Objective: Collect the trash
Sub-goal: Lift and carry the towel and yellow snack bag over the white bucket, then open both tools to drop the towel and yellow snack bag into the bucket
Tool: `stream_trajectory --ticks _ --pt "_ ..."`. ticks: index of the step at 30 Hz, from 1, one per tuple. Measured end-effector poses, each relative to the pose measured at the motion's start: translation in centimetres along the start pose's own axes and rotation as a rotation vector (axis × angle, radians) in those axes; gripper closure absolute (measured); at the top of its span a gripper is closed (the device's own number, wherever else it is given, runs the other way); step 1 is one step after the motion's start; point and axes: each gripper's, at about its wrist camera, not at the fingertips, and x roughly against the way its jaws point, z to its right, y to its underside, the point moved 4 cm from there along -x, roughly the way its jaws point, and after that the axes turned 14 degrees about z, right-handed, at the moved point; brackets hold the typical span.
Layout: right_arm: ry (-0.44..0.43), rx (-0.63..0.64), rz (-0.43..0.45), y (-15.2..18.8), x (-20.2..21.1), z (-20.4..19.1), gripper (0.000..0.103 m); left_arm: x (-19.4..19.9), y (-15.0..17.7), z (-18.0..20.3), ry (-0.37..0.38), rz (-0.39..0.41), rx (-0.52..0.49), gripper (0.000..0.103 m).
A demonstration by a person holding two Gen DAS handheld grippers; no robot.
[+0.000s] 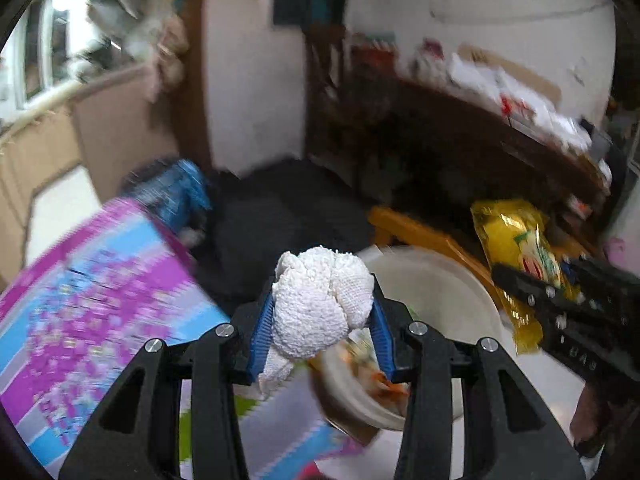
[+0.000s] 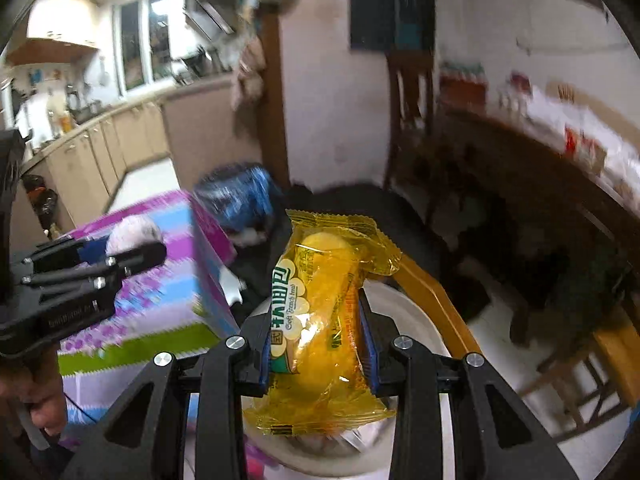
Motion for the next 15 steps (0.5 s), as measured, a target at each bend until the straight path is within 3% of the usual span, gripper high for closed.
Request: stream_trajectory --ticks 7,13,15 --pt "-0.036 -0.07 -0.184 2.4 -5.5 4.8 0.069 -7.0 4.4 2.0 0.011 -0.2 -0.014 0.062" --pt "-0.063 -0.09 -0.239 5.4 -7.4 4.7 0.069 -8.7 6.1 1.8 -0.008 -0.246 -0.022 0.062" --pt "-0.069 -0.094 -0.243 6.0 -7.4 3.0 0.069 -8.9 6.0 1.6 -0.012 -0.241 -0.023 0.062"
